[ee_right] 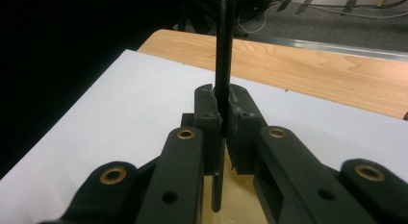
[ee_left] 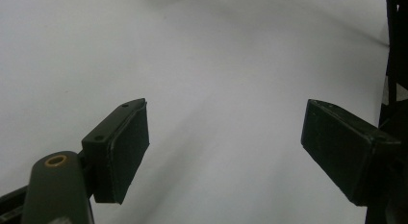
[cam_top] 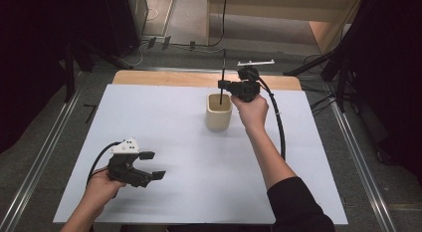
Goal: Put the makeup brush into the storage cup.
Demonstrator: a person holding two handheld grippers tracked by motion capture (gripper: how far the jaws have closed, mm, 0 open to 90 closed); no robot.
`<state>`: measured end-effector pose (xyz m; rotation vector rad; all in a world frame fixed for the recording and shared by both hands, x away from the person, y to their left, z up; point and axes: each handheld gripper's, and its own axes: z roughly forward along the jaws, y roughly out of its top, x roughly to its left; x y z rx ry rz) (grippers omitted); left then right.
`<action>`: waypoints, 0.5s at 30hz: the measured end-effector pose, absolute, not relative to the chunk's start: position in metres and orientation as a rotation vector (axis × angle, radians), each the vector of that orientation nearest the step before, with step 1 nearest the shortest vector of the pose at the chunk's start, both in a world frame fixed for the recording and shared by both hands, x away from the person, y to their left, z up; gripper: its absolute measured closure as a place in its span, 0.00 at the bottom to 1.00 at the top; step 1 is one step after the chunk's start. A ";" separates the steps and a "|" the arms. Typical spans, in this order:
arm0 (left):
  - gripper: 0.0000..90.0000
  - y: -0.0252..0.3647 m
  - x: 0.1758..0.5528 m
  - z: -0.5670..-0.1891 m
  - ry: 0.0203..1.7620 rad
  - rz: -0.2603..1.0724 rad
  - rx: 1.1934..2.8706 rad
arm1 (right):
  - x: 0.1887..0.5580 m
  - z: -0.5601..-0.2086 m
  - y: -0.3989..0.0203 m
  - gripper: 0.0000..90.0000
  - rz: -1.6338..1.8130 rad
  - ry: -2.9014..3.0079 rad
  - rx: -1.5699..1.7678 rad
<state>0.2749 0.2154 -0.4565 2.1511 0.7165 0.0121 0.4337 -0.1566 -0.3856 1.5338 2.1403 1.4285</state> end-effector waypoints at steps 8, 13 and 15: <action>0.19 0.215 0.275 -0.457 0.719 0.012 2.149 | 0.430 -0.395 -0.155 0.95 1.434 2.147 1.537; 0.19 0.215 0.275 -0.457 0.719 0.012 2.150 | 0.427 -0.400 -0.153 0.95 1.427 2.160 1.531; 0.19 0.215 0.275 -0.457 0.718 0.012 2.151 | 0.426 -0.403 -0.153 0.95 1.434 2.158 1.536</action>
